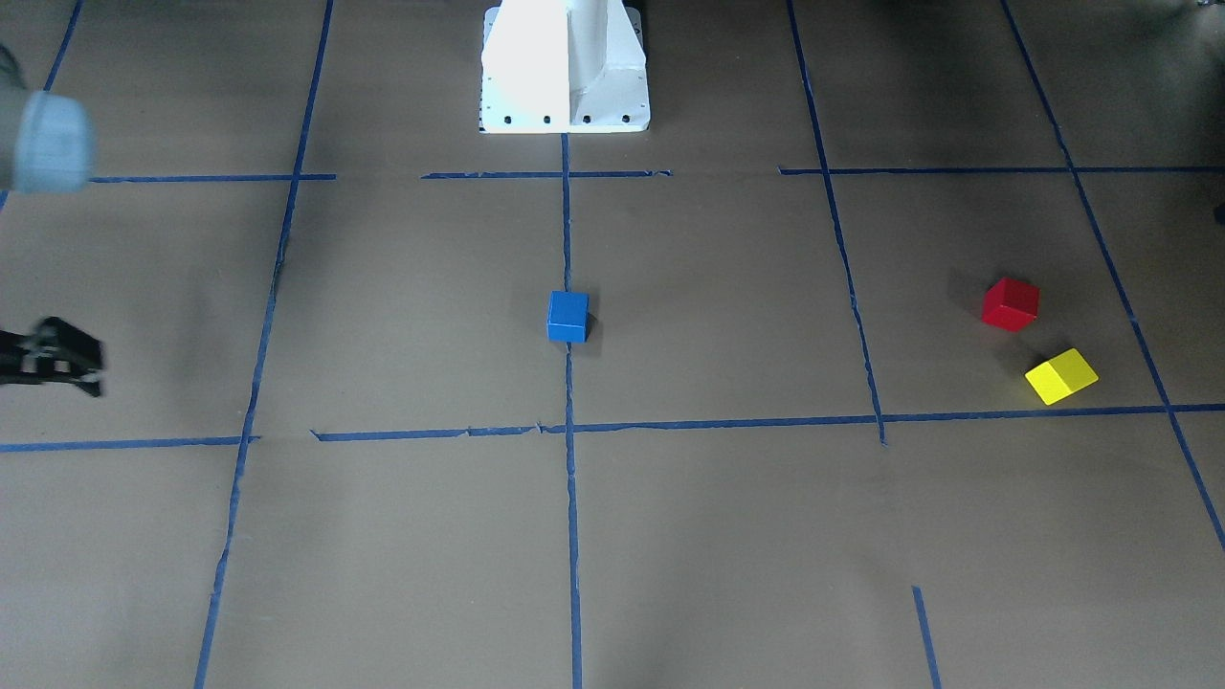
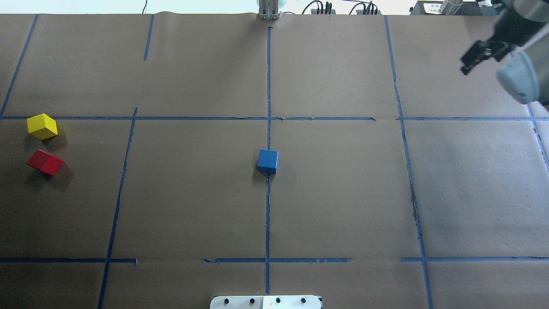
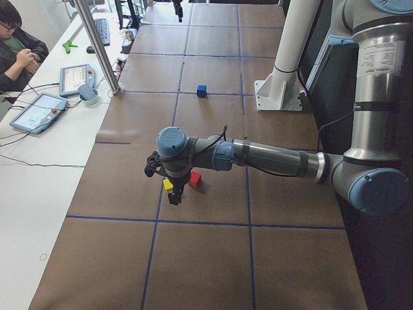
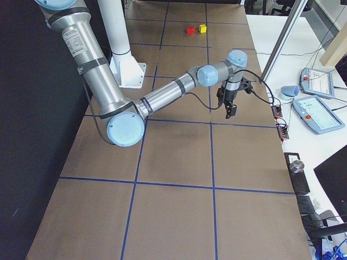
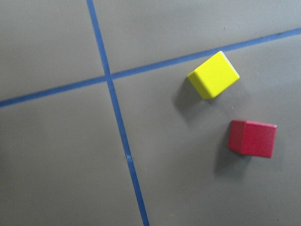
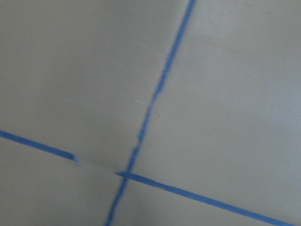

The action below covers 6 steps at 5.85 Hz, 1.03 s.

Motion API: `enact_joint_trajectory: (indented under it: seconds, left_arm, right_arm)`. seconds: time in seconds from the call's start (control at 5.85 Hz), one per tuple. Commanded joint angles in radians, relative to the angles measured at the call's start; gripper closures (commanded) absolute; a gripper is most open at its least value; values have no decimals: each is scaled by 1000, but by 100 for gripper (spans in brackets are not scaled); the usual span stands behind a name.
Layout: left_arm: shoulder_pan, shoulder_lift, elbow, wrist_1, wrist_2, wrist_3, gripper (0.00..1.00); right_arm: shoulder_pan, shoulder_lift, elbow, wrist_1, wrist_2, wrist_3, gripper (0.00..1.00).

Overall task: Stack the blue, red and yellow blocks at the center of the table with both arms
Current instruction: 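Release the blue block at center and withdraw the right arm, then reach the left gripper down to the red block and grasp it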

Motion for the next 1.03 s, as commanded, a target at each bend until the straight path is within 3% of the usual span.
enact_joint_trajectory:
  seconds: [0.0, 0.34, 0.51, 0.85]
  left_arm:
    - [0, -25, -8, -9, -6, 3, 0]
    - [43, -24, 4, -145, -6, -6, 0]
    - [158, -24, -14, -150, 2, -3, 0]
    - [228, -21, -12, -183, 41, -169, 0]
  right_arm:
    - [213, -276, 22, 26, 76, -395, 0]
    - [289, -446, 49, 122, 75, -422, 1]
    - [288, -439, 43, 125, 73, -417, 0]
    - [288, -435, 48, 126, 84, -363, 0]
